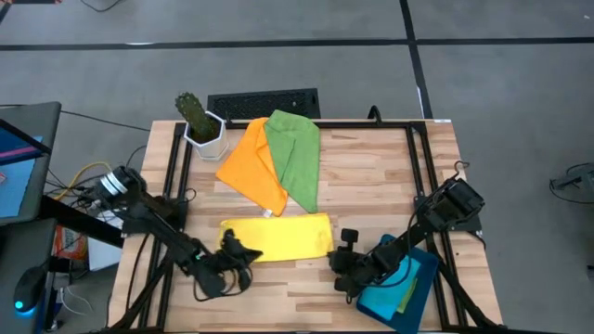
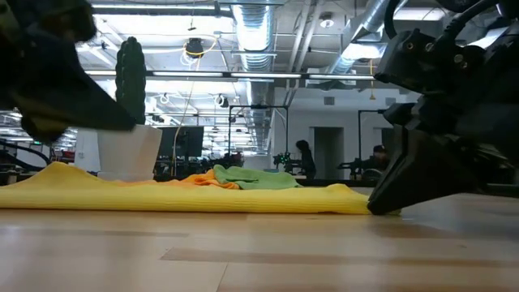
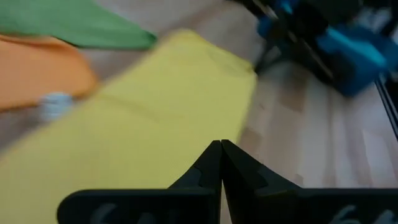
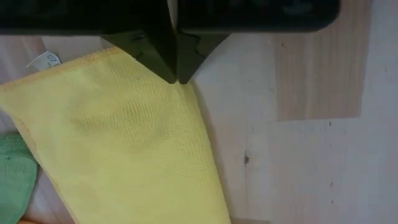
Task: Fold microfiber towels
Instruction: Fold the yellow microfiber towel
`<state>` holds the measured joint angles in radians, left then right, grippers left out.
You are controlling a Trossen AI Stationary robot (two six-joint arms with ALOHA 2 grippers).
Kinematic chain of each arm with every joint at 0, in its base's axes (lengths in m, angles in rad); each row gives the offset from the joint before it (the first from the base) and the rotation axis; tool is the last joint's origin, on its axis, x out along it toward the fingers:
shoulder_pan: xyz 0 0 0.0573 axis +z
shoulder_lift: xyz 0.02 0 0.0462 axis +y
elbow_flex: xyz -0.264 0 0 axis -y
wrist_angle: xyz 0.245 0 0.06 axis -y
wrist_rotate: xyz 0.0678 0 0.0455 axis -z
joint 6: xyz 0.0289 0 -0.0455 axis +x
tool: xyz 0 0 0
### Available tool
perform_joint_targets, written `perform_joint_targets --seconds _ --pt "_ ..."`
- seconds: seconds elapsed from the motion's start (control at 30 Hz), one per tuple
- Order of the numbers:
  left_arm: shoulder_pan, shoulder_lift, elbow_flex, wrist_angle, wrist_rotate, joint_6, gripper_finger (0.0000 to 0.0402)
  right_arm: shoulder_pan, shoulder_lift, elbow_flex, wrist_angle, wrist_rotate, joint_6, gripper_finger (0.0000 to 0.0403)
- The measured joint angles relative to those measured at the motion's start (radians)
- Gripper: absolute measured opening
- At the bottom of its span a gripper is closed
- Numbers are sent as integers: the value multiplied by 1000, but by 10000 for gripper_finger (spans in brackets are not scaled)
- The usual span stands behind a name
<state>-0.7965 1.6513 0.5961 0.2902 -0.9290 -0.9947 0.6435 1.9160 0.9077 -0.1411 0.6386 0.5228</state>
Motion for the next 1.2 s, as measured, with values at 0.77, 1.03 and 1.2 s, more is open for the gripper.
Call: perform_joint_targets --seconds 0.77,1.03,1.2 --pt "206 328 180 213 255 276 0 -38 -17 90 -100 -14 -113 21" --pt "207 338 181 212 254 251 0 -74 -59 129 -42 -11 -289 14" --pt "208 338 181 211 260 250 0 -121 -47 142 111 -72 -432 22"
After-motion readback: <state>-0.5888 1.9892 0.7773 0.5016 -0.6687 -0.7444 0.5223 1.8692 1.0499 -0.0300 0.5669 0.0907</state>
